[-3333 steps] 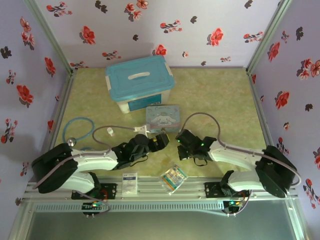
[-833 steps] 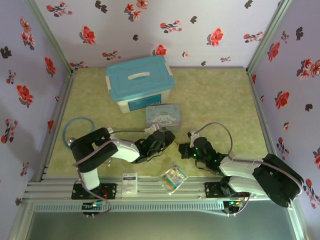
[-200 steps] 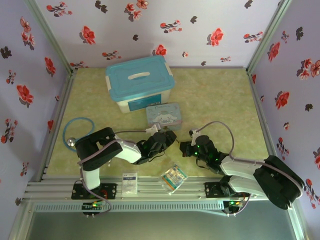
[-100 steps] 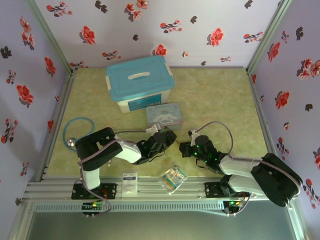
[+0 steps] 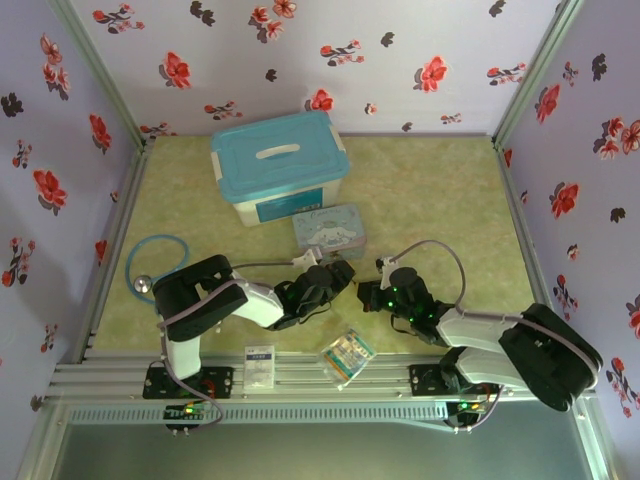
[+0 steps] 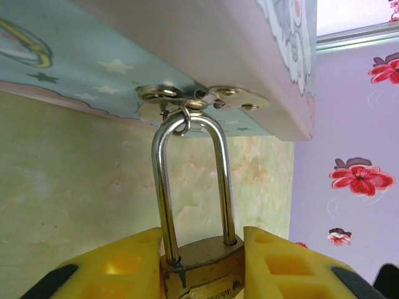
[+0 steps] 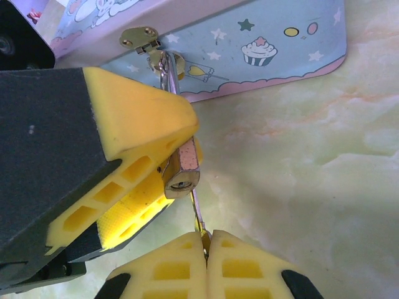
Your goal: Unlock the padlock with the key
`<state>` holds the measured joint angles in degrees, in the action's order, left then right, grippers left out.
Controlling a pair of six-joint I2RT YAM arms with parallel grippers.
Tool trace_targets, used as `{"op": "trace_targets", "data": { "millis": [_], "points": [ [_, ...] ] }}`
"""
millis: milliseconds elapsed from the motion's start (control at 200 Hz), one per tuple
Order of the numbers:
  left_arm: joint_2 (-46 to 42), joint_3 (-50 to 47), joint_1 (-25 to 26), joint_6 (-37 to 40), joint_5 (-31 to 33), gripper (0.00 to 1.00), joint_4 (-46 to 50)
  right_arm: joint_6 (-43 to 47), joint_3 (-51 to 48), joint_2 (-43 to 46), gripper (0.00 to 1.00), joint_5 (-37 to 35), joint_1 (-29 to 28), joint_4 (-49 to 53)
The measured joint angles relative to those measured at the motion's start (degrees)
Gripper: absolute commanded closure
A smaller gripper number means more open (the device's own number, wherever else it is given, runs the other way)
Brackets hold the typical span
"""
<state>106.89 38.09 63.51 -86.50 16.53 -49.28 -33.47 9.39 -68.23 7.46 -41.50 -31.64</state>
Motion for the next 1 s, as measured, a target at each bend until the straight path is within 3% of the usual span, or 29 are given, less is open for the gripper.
{"op": "trace_targets", "data": {
  "millis": [290,570,1000],
  "points": [
    [0.0,0.0,0.0,0.0,0.0,1.00,0.0,0.1,0.1,1.4,1.00,-0.2,0.0,2.3],
    [0.0,0.0,0.0,0.0,0.0,1.00,0.0,0.0,0.1,7.9,1.00,-2.1,0.3,6.5],
    [0.0,0.0,0.0,0.0,0.0,1.00,0.0,-0.1,-0.1,5.5,1.00,-1.2,0.9,5.0]
  ]
}}
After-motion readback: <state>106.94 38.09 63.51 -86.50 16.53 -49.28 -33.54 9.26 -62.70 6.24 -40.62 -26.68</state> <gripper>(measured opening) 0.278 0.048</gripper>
